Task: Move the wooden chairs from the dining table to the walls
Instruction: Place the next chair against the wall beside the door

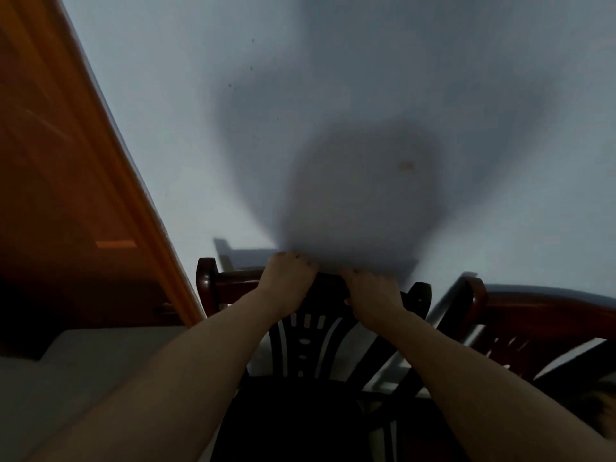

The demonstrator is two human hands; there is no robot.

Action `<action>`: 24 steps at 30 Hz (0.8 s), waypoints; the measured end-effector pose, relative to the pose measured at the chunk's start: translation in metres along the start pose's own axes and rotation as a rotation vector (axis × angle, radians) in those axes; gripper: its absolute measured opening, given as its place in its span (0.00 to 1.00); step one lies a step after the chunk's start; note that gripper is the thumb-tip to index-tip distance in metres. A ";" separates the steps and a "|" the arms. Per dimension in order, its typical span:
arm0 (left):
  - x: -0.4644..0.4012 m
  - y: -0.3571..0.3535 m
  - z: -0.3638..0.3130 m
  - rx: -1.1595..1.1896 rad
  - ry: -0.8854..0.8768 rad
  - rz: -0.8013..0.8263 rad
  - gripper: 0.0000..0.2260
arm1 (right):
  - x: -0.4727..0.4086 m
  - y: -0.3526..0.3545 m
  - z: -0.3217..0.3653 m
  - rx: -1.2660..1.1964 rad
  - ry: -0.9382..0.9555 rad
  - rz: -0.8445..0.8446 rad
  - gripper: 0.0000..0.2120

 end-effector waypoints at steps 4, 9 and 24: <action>-0.011 -0.004 0.003 0.018 -0.007 -0.005 0.16 | -0.011 -0.002 -0.004 -0.025 -0.021 -0.005 0.21; -0.021 -0.007 0.002 0.043 -0.018 0.006 0.16 | -0.017 -0.005 -0.008 -0.047 -0.031 -0.011 0.21; -0.021 -0.010 -0.003 0.104 0.013 -0.016 0.15 | -0.017 -0.011 -0.010 -0.046 -0.075 0.008 0.19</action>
Point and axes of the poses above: each hand's wrist, its own x-axis away from the middle knuckle, its own y-axis out of the back of the hand, z = x × y, the point moved 2 cm from there along -x, towards the middle knuckle, and after that the axes turned 10 degrees about z, right-handed, at the moved point
